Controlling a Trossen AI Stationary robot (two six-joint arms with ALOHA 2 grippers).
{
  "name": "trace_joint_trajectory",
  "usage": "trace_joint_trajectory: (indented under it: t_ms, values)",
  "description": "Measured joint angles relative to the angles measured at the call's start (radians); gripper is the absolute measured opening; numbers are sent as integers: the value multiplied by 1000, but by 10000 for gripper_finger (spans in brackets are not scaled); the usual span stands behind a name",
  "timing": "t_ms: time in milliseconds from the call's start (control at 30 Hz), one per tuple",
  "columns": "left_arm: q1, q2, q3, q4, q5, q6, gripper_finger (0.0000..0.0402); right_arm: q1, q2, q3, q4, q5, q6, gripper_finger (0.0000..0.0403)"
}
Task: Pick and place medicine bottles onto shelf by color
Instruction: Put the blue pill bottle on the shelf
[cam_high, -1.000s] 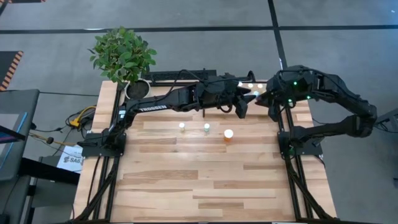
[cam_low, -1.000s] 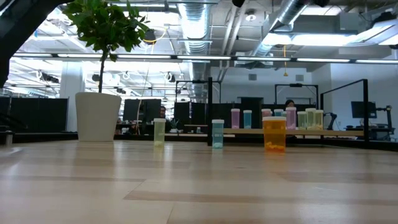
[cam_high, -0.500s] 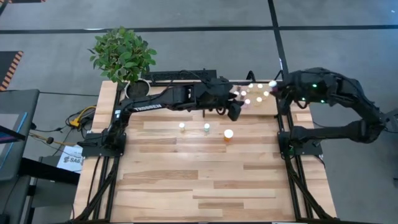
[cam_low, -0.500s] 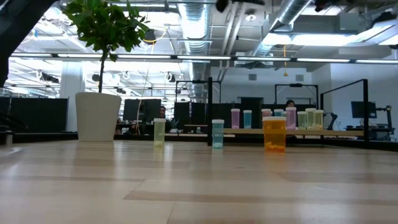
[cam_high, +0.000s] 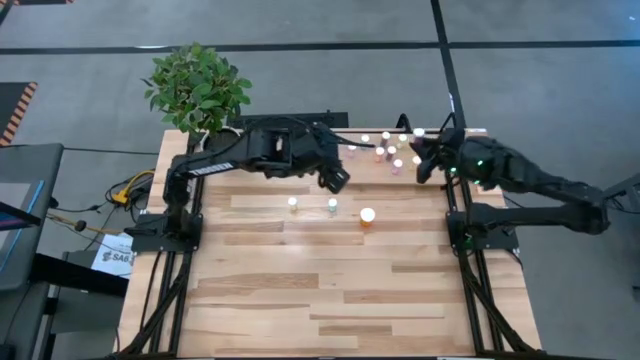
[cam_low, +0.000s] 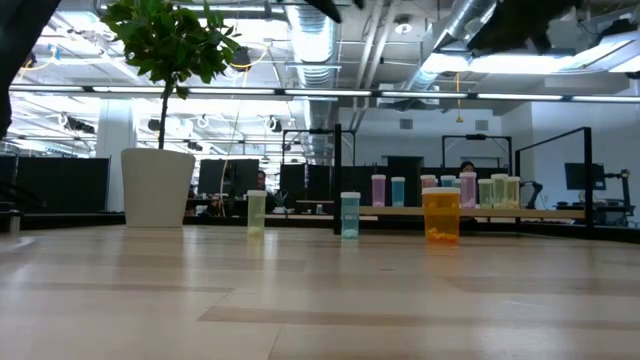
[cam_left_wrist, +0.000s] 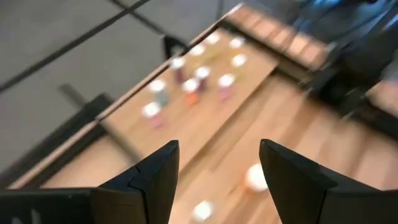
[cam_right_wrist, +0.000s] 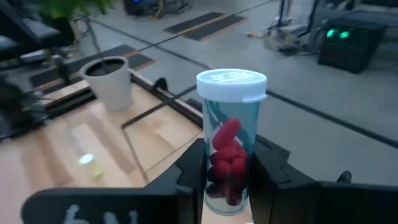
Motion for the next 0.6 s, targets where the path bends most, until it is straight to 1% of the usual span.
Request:
trace_joint_trajectory:
  t_ms: [67,167,300,367,400,467,600]
  values:
    - [7,-18,0,-68,-26,19,209,29,2,-68,93,67,0,93]
    - [24,-45,0,-170,-51,57,209,85,5,-165,279,191,0,93]
    - [59,-69,0,-296,-104,110,209,173,35,-293,503,419,2,93]
    - [82,-76,0,-338,-119,140,209,218,57,-345,572,547,45,93]
    - [94,-79,0,-357,-120,156,209,239,69,-367,597,602,85,93]
    - [119,-82,0,-359,-123,197,209,281,96,-409,584,685,184,93]
    - [168,-82,0,-347,-100,296,209,359,178,-459,586,774,344,93]
